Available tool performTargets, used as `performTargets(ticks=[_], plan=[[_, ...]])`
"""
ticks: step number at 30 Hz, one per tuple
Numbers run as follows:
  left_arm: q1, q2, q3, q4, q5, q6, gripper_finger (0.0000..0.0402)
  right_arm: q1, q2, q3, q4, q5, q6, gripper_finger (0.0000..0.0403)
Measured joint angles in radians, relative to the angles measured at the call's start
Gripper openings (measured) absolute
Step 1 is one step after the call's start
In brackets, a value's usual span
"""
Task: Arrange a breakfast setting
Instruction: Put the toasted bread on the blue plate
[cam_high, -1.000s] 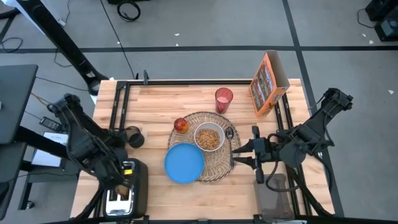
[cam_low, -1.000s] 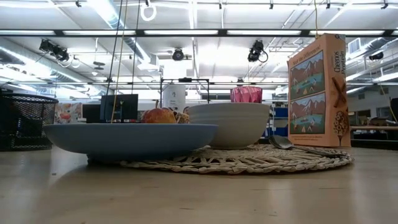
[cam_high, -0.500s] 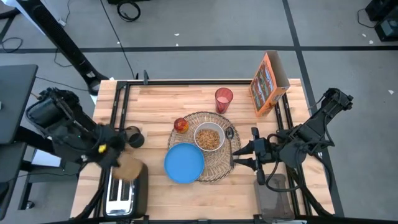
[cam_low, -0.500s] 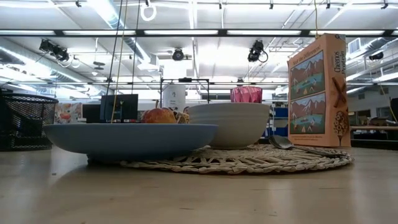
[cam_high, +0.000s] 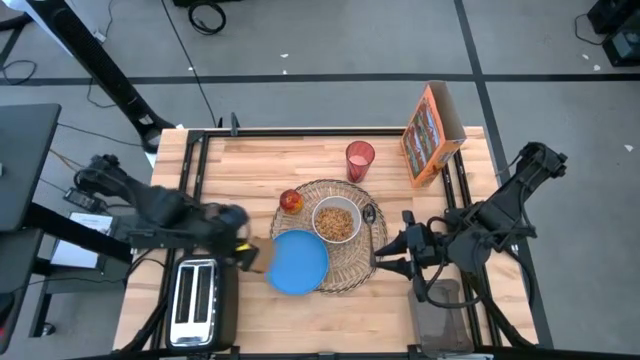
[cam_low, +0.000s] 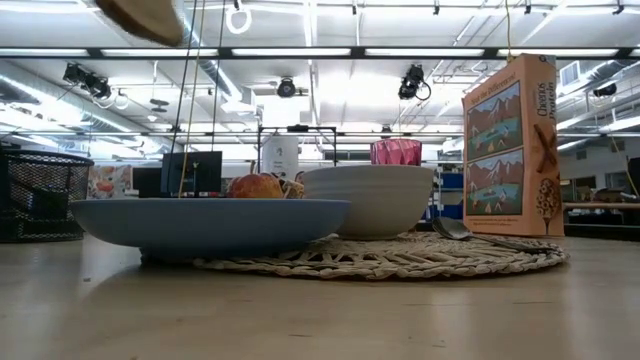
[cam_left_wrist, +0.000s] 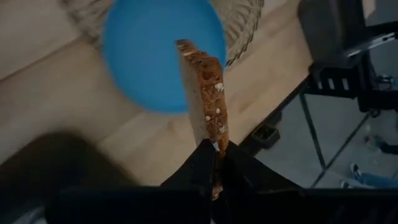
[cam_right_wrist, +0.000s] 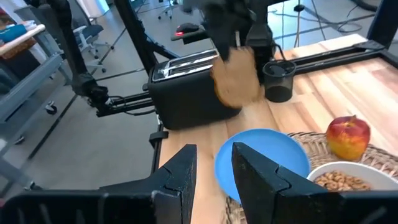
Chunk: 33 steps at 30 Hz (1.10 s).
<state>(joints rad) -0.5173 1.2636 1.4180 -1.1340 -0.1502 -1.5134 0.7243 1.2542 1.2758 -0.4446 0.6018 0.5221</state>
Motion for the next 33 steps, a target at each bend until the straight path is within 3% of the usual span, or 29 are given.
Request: performTargets(ticks=[7, 12, 16, 22, 33], plan=[[0.176, 0.001, -0.334, 0.404, 0.112, 0.18, 0.0027, 0.032, 0.029, 0.0, -0.003, -0.002, 0.05, 0.0111], [0.225, 0.0, -0.535, 0.753, 0.173, 0.266, 0.0027, 0.054, 0.062, 0.0, -0.004, -0.002, 0.087, 0.0111], [0.235, 0.014, -0.643, 0.897, 0.183, 0.264, 0.0027, 0.062, 0.09, 0.0, -0.003, -0.002, 0.114, 0.0111], [0.232, 0.094, -0.678, 1.025, 0.183, 0.294, 0.0027, 0.061, 0.119, 0.0, 0.001, 0.002, 0.132, 0.0111], [0.235, 0.21, -0.679, 1.005, 0.183, 0.305, 0.0036, 0.058, 0.117, 0.0, 0.002, 0.006, 0.201, 0.0111]])
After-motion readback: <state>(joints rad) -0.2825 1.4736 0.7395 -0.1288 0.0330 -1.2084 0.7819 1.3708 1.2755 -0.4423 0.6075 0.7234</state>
